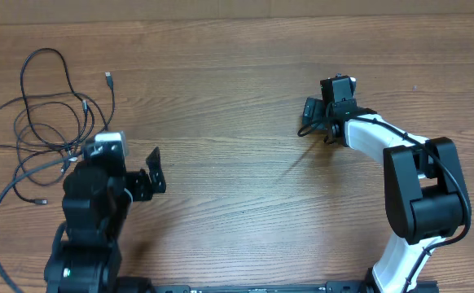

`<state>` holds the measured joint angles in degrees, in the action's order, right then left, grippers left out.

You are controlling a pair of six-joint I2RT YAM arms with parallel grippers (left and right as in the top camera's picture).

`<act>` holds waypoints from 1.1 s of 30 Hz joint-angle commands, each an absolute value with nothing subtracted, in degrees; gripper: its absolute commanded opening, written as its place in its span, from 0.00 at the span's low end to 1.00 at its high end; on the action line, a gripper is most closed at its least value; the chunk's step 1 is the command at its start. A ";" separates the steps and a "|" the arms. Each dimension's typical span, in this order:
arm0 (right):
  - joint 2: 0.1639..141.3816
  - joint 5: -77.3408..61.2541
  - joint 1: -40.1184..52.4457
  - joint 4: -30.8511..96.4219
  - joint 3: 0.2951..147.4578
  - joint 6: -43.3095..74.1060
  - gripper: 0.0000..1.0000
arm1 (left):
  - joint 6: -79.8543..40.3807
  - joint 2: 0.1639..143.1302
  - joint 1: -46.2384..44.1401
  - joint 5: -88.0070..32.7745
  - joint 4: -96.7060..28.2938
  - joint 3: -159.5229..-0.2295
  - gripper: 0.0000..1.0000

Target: Untangle cables

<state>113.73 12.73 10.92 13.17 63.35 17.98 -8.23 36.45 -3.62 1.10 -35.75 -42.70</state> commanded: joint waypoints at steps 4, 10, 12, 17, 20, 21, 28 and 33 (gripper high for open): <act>120.88 2.94 10.66 15.44 58.76 20.80 1.00 | -8.84 29.15 -3.03 0.60 -42.65 -43.00 1.00; 120.88 2.94 10.66 15.44 58.76 20.80 1.00 | -8.84 21.45 -3.03 0.58 -50.35 -43.00 1.00; 120.88 2.94 10.66 15.44 58.76 20.80 1.00 | -8.84 18.57 -3.03 0.60 -52.73 -43.00 1.00; 120.88 2.94 10.66 15.44 58.76 20.80 1.00 | -8.84 11.35 -3.05 0.60 -58.72 -43.00 1.00; 120.88 2.94 10.66 15.44 58.76 20.80 1.00 | -8.84 7.75 -3.03 0.58 -62.24 -42.98 1.00; 120.88 2.94 10.66 15.44 58.76 20.80 1.00 | -8.84 6.70 -3.03 0.60 -63.33 -42.98 1.00; 120.88 2.94 10.66 15.44 58.76 20.80 1.00 | -8.84 0.12 -3.03 0.60 -64.40 -42.94 0.99; 120.88 2.94 10.66 15.44 58.76 20.80 1.00 | -8.86 0.23 -3.07 0.58 -62.72 -42.68 1.00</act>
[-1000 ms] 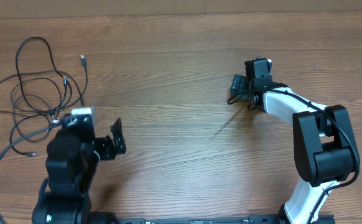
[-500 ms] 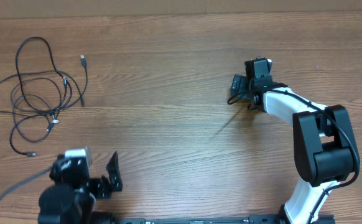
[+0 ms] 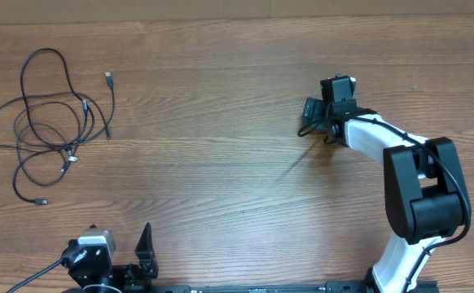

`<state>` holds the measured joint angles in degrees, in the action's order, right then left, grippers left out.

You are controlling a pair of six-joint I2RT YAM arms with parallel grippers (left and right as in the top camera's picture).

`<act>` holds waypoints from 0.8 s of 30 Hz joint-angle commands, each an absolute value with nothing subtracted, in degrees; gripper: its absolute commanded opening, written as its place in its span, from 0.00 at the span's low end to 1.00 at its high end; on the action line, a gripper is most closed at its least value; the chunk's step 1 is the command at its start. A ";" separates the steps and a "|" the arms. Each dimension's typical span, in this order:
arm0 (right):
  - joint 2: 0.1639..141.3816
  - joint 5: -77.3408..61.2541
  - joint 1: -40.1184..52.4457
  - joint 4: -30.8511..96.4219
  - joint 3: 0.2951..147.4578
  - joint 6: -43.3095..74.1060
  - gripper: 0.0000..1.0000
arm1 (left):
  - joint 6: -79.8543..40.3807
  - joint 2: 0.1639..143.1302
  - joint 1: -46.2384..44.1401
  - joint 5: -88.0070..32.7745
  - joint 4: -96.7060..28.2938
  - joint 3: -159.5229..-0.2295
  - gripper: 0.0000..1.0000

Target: Untangle cables

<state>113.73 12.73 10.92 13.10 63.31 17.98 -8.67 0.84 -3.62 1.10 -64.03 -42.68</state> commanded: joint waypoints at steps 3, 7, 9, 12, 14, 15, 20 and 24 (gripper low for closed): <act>120.88 2.94 10.66 15.44 58.76 20.80 1.00 | -8.82 0.23 -3.07 0.58 -54.11 -41.80 1.00; 120.88 2.94 10.66 15.44 58.76 20.80 1.00 | -7.44 0.23 -3.07 0.47 -35.53 -37.04 0.99; 120.88 2.94 10.66 15.44 58.76 20.80 1.00 | -7.46 0.23 -3.07 0.40 -25.65 -33.06 0.99; 120.88 2.94 10.66 15.44 58.76 20.80 1.00 | -7.49 0.23 -3.07 -0.34 -10.04 -26.24 1.00; 120.88 2.94 10.66 15.44 58.76 20.80 1.00 | -7.49 0.23 -3.07 -1.10 -0.14 -21.96 1.00; 120.88 2.94 10.66 15.44 58.76 20.80 1.00 | -7.53 0.23 -3.07 -1.10 4.58 -19.86 1.00; 120.88 2.94 10.66 15.44 58.76 20.80 1.00 | -7.53 0.21 -3.07 -1.06 20.18 -11.77 1.00; 120.88 2.94 10.66 15.44 58.76 20.80 1.00 | -7.53 0.21 -3.03 -1.06 25.52 -7.14 1.00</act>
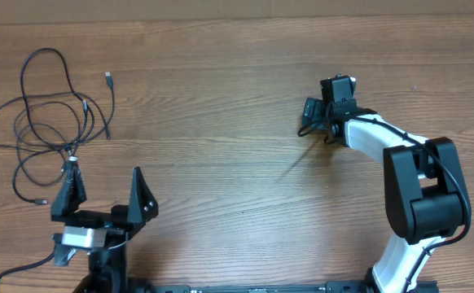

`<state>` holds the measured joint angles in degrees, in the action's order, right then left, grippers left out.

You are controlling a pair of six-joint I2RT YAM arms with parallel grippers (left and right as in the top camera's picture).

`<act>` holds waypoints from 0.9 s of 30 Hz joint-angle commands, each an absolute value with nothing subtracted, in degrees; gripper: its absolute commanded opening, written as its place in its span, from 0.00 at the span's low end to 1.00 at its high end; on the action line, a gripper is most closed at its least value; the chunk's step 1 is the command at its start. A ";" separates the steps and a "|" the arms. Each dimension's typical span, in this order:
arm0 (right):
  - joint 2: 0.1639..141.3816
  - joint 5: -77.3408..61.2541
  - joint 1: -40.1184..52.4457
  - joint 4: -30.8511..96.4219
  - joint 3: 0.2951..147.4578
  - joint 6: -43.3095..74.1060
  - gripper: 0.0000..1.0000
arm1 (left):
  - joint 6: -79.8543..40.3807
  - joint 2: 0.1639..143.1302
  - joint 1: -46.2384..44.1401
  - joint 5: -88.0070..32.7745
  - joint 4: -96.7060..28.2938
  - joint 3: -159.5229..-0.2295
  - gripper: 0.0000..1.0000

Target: Untangle cables

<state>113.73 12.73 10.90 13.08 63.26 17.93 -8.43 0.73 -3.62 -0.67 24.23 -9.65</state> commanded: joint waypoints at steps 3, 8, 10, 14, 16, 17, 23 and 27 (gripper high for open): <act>120.88 2.94 10.66 15.44 58.76 20.80 1.00 | -7.55 0.21 -3.03 -1.08 25.56 -4.58 0.99; 120.88 2.94 10.66 15.44 58.76 20.80 1.00 | -7.92 0.21 -3.03 -1.06 25.56 -0.69 0.99; 120.88 2.94 10.66 15.44 58.76 20.80 1.00 | -7.81 0.21 -3.03 -0.97 23.16 -0.27 0.99; 120.88 2.94 10.66 15.44 58.76 20.80 1.00 | -7.84 0.21 -3.01 -0.93 16.19 -0.27 0.99; 120.88 2.94 10.66 15.44 58.76 20.80 1.00 | -7.84 0.21 -3.01 -0.89 11.05 -0.27 1.00; 120.88 2.94 10.66 15.44 58.76 20.80 1.00 | -7.86 0.21 -3.01 -0.89 7.77 -0.27 1.00; 120.88 2.94 10.66 15.44 58.76 20.80 1.00 | -5.82 0.19 -3.03 -1.08 -4.43 -0.27 1.00; 120.88 2.94 10.66 15.44 58.76 20.80 1.00 | -5.76 0.19 -3.03 -1.06 -4.49 -0.27 1.00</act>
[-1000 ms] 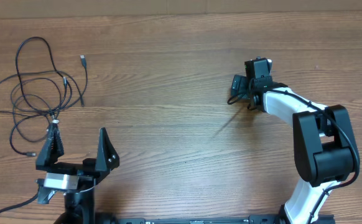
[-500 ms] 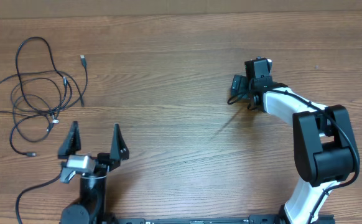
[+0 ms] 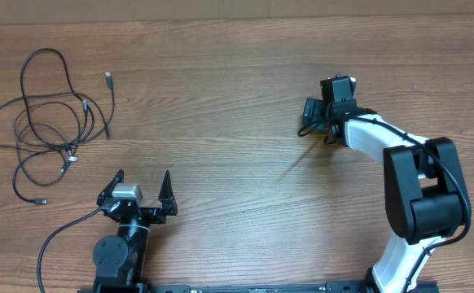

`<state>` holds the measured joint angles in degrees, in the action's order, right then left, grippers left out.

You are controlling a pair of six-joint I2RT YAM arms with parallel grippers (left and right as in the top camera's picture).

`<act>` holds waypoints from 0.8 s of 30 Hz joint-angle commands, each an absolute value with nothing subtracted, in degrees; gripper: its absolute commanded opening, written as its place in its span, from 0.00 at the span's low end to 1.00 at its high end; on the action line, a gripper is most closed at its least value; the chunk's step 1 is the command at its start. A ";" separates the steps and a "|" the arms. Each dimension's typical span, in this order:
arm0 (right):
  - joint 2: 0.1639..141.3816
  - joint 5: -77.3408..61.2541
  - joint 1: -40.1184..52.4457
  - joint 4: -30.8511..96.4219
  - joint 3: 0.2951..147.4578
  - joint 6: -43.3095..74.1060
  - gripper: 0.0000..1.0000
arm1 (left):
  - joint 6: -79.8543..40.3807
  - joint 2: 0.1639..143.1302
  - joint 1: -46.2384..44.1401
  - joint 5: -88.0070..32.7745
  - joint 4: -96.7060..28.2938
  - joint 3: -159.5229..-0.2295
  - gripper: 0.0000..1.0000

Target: Untangle cables

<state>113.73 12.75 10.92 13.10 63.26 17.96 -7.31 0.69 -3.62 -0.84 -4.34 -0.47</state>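
Note:
A tangle of thin black cables [image 3: 48,114] lies in loose overlapping loops at the table's far left, with small plug ends [image 3: 107,77] sticking out at the top right and bottom left. My left gripper [image 3: 139,182] stands open near the front edge. It is below and to the right of the tangle, touches no cable, and has nothing between its fingers. My right gripper [image 3: 309,114] hovers right of centre, far from the cables, pointing left. Its dark fingers do not show whether they are parted.
The brown wooden table [image 3: 221,122] carries nothing else. The white right arm [image 3: 384,146] reaches from the front right corner toward the middle. A black lead [image 3: 58,240] trails from the left arm's wrist to the front left edge.
My left gripper has shifted right and shows smaller, its open fingers now closer together in the picture. The cables and the right arm have not moved.
My left arm first stood over the tangle's right edge, covering part of it. It was then pulled back to the front edge, leaving the cables fully in view. Afterwards it showed wide open just below the tangle, and now stands open further right. The cables look unchanged.

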 commanded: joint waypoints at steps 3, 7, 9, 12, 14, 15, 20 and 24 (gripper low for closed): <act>120.88 2.94 10.66 15.44 58.76 20.80 1.00 | -4.97 0.19 -3.03 -1.06 -4.51 -0.27 0.99; 120.88 2.94 10.66 15.44 58.76 20.80 1.00 | -4.93 0.19 -3.03 -1.08 -4.49 -0.27 0.99; 120.88 2.94 10.66 15.44 58.76 20.80 1.00 | -4.89 0.19 -3.03 -1.04 -4.47 -0.27 1.00; 120.88 2.94 10.66 15.44 58.76 20.80 1.00 | -4.91 0.21 -3.03 -1.04 -4.47 -0.27 0.99; 120.88 2.94 10.66 15.44 58.76 20.80 1.00 | -4.89 0.21 -3.03 -1.04 -4.47 -0.27 0.99; 120.88 2.94 10.66 15.44 58.76 20.80 1.00 | -4.91 0.21 -3.03 -1.04 -4.47 -0.27 1.00; 120.88 2.94 10.66 15.44 58.76 20.80 1.00 | -4.91 0.21 -3.03 -1.04 -4.47 -0.27 0.99; 120.88 2.94 10.66 15.44 58.76 20.80 1.00 | -4.91 0.21 -3.03 -1.04 -4.47 -0.27 1.00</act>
